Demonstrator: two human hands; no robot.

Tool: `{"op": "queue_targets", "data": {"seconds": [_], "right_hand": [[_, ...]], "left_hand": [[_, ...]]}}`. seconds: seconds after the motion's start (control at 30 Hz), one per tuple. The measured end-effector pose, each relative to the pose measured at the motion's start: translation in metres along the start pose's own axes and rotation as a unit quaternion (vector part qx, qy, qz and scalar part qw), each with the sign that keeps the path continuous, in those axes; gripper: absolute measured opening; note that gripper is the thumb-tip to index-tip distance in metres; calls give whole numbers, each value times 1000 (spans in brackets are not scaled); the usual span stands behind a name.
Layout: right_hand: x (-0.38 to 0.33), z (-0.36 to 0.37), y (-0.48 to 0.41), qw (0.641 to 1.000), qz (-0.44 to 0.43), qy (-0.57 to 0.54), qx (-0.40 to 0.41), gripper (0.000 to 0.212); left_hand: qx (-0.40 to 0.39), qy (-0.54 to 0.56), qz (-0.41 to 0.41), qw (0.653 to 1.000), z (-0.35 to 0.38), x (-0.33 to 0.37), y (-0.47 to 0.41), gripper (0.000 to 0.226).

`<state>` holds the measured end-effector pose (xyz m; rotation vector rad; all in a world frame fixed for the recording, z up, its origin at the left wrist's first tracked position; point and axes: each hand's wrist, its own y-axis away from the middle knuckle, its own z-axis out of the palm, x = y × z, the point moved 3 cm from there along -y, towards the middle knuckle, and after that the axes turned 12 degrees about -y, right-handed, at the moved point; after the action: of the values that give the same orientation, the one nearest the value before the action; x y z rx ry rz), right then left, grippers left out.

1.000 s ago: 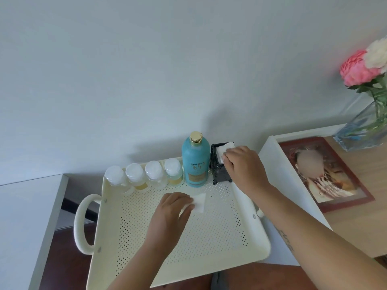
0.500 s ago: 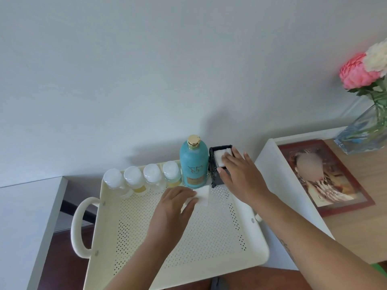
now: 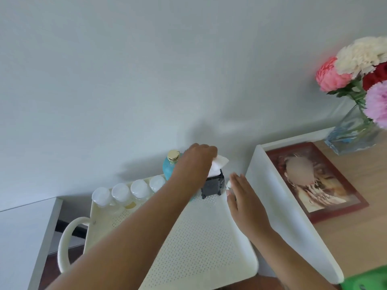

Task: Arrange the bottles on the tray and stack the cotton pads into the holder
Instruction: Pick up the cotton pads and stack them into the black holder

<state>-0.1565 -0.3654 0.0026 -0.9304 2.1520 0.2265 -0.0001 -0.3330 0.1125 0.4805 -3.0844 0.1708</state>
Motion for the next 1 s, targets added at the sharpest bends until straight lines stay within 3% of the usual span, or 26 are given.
{"op": "queue_targets", "data": {"seconds": [0.07,0.17,0.37,0.53,0.63,1.0], "right_hand": [[2,-1,-1,1000,-8,-8,-2,49],[2,-1,-1,1000,-15,-19,0,48],[2,-3,-1,999,-32,-28,6,46],[3,-3,-1,998,-36,-41,27,44],[5,-2,-1,998,-48,-37,32,43],[7,2,-1,997,-36,-46,41,42]], "left_hand": [[-75,-26,40,996,-3,-4,-20,26],[-164,-53,23,985,0,-7,-38,25],[-193,-98,9,976,23,0,-31,30],[-92,-83,28,992,42,13,-1,31],[-79,-102,58,990,61,17,19,36],[48,-36,3,998,52,19,26,61]]}}
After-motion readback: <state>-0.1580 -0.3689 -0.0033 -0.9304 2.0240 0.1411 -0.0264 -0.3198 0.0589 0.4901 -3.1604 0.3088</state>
